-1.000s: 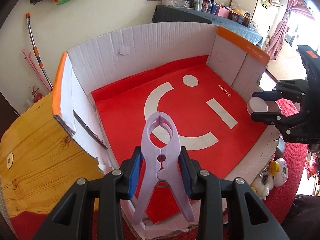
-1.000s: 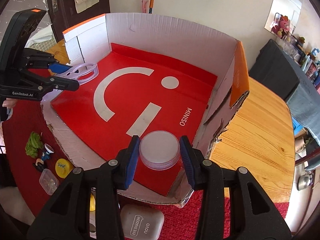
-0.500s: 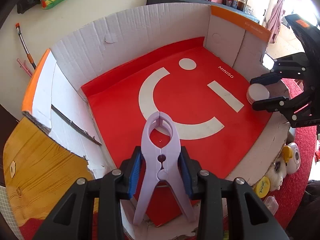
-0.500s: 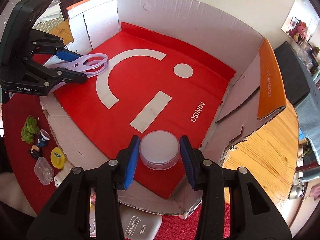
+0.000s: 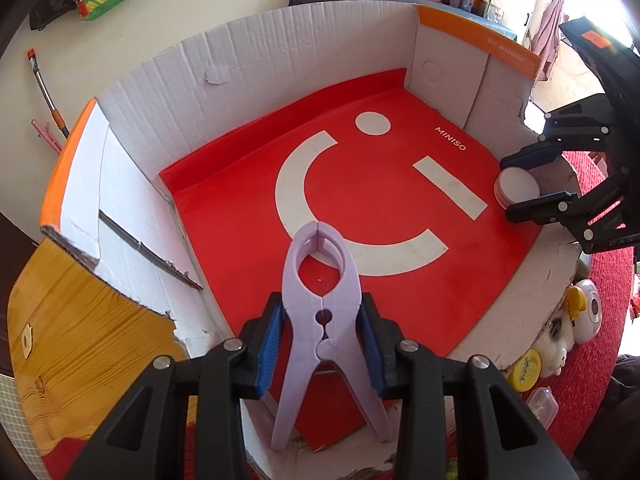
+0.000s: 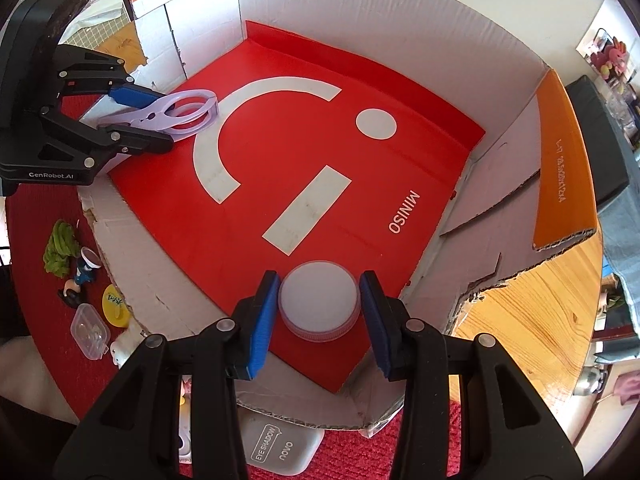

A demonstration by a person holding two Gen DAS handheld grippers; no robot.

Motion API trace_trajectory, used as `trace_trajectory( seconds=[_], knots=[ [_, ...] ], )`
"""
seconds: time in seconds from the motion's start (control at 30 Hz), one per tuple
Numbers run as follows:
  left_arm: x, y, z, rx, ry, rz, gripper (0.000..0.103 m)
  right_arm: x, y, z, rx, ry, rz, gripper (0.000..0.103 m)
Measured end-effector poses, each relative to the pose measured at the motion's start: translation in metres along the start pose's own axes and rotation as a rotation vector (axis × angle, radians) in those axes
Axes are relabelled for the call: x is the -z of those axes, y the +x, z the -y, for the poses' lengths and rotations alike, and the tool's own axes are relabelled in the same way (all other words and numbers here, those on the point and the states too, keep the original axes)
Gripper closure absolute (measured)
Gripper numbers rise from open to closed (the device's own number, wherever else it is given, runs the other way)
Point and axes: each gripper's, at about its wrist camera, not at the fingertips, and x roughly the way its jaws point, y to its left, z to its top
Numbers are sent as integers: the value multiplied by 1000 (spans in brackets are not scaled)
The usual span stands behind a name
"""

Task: Organize objects
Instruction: 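Carry the clip with the left tool into the box while the right tool places the container there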

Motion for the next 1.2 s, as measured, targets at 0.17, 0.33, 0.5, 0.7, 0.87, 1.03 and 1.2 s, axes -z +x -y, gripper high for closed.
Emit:
trace_trajectory(
  seconds=[0.17,0.33,0.5,0.7,0.87,1.03,1.2],
  knots=[
    [0,0,0,0,0,0,64,4,-4,2,-2,-1,-9,63],
    [-1,-1,1,-2,7,0,59,8,-8,4,-3,-3,-12,63],
    [1,-2,0,2,6,-1,57,14,-13,6,-7,-7,-21,63],
    [2,-4,-1,5,5,1,56,21,-21,9,-8,-9,-28,63],
    [3,-6,-5,15,-4,5,53,29,-29,13,-13,-4,-31,63],
    [5,-14,-9,11,-21,23,51,38,-42,17,-14,8,-16,60],
    [2,-25,-1,12,-44,59,48,50,-63,21,-6,20,24,47]
  ],
)
